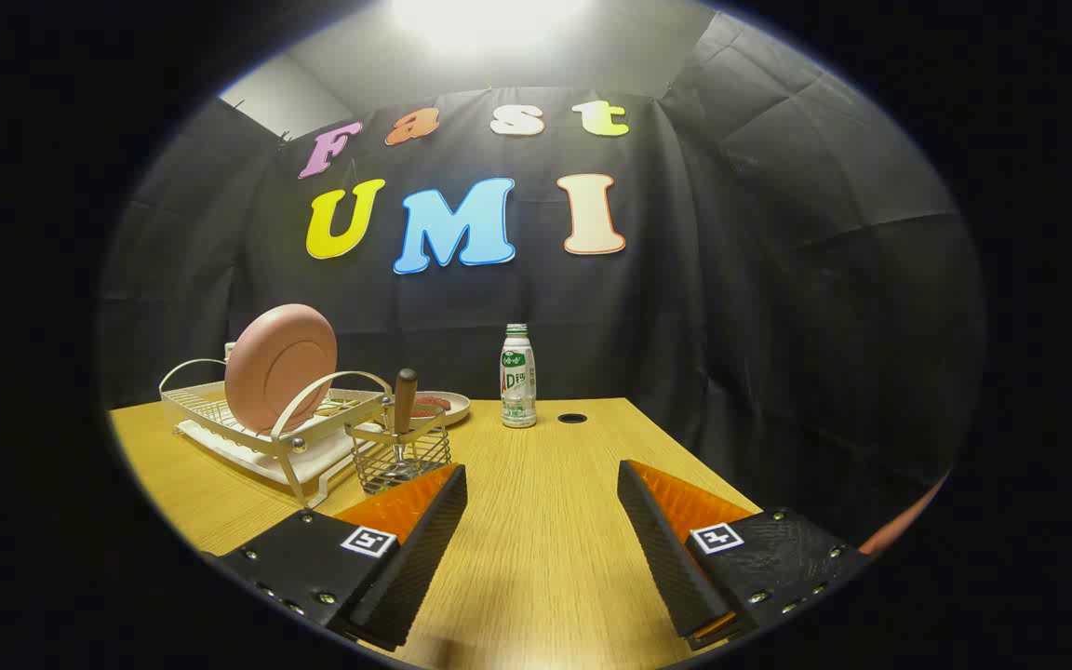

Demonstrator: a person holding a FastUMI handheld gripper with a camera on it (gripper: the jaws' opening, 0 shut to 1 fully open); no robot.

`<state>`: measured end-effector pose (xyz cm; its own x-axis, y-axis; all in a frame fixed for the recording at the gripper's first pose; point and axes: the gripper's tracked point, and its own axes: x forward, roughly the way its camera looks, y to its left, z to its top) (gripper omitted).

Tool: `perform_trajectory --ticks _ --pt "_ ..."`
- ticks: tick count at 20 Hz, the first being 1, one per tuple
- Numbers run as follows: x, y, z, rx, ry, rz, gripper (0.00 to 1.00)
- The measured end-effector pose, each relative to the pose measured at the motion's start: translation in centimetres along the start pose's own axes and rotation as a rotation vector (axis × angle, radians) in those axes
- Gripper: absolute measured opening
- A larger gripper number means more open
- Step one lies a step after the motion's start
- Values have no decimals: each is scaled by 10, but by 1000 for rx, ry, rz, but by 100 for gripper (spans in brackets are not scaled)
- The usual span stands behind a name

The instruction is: Take the plate from the dish rack, then take the spoon from the basket and place it into the plate.

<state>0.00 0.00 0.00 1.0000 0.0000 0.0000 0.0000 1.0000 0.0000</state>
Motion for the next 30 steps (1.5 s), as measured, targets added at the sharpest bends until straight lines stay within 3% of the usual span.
perform_trajectory --ticks 15,20,25,30 --pt "0 2 5 -4 -14 1 99" --pt "47 -2 10 -8 -26 -11 99" --pt "84 -23 59 -13 -51 -65 99" --pt "57 -12 144 -2 -2 -68 99"
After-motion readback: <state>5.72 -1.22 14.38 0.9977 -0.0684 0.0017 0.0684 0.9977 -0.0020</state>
